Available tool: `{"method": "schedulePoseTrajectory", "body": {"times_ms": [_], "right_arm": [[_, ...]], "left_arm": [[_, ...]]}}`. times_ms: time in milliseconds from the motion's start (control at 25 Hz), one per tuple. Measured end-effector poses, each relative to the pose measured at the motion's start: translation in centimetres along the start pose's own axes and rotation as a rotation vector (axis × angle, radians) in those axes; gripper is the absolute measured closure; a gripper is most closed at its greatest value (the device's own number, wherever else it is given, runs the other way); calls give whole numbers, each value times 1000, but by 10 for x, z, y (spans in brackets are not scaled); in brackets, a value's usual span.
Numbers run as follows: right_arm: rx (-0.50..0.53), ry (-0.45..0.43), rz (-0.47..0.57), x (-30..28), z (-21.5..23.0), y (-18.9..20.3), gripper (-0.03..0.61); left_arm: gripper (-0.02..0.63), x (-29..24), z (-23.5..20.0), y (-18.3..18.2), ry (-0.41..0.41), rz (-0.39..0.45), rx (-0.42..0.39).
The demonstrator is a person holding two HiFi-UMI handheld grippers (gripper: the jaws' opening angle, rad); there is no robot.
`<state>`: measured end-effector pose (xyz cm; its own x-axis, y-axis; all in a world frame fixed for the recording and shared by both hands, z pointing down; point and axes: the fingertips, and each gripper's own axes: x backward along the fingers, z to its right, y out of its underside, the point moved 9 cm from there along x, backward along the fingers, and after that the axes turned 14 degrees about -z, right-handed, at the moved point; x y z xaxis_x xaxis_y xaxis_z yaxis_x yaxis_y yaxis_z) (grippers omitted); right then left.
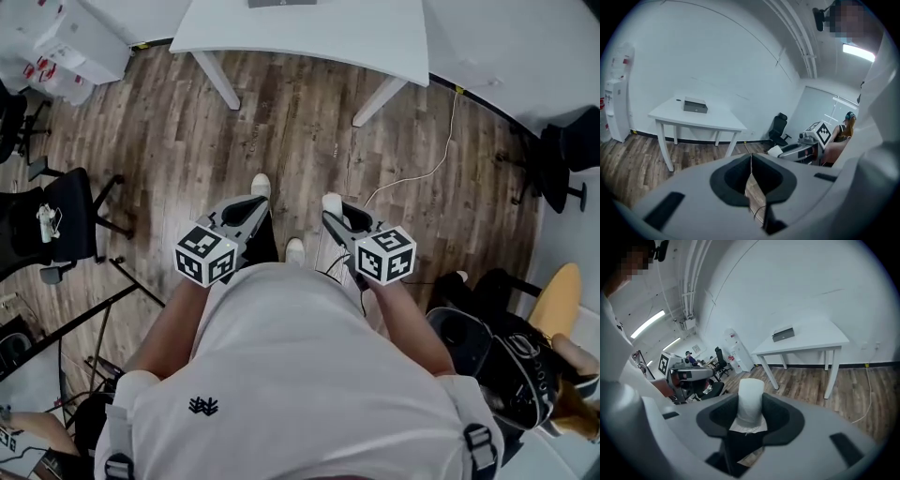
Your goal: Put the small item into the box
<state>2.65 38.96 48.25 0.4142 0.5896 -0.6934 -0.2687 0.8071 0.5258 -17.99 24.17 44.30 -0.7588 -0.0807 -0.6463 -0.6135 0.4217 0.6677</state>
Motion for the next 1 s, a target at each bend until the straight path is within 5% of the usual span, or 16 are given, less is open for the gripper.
{"method": "schedulePoseTrajectory", "body": {"times_ms": [600,1000], "right_arm": [[-252,98,94,-43,69,-150,416],[-255,91,120,-83,102,-255,416]], "left_arm": [[600,-57,-131,-118,192,1,-105],[601,-39,-215,-149,140,61,-40]]}}
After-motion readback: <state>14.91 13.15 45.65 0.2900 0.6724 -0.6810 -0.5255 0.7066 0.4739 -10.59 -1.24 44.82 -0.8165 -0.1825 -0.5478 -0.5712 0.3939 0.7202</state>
